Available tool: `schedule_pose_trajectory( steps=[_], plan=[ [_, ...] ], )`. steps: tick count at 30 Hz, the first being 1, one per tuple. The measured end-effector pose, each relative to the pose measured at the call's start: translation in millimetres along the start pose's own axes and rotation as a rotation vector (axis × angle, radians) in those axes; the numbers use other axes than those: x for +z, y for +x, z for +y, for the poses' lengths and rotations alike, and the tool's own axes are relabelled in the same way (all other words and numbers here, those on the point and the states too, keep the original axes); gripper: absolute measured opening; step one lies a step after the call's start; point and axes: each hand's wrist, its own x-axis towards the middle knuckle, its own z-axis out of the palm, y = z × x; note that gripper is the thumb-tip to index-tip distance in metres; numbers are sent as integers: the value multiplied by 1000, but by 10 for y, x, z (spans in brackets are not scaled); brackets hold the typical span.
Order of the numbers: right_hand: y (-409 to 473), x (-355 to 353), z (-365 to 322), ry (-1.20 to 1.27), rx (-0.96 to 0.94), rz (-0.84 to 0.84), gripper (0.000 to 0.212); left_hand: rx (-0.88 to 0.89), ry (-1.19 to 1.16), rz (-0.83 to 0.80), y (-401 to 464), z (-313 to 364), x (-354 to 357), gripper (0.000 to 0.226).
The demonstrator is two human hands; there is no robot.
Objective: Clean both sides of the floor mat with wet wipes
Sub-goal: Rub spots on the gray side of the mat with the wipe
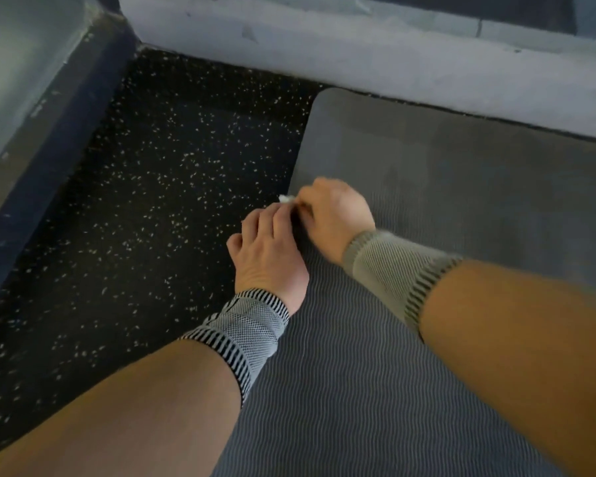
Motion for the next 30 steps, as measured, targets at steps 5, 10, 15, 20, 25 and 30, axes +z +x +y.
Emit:
schedule_pose_trajectory(
  steps=[5, 10, 15, 20, 25, 30],
  plan=[
    [136, -111, 151, -39, -109, -61, 22, 26, -4, 19, 10, 2, 24, 61],
    [382, -33, 151, -39, 109, 13, 19, 48, 11, -28, 11, -16, 18, 72],
    [93, -56, 145, -21, -84, -34, 18, 48, -7, -15, 14, -11, 12, 69],
    [533, -35, 192, -54, 152, 44, 19, 51, 18, -42, 9, -14, 17, 72],
    [-178, -54, 61, -8, -129, -46, 17, 38, -26, -25, 19, -16, 29, 65],
    [488, -147, 297, -125, 87, -9, 22, 56, -1, -27, 12, -19, 33, 72]
  ],
)
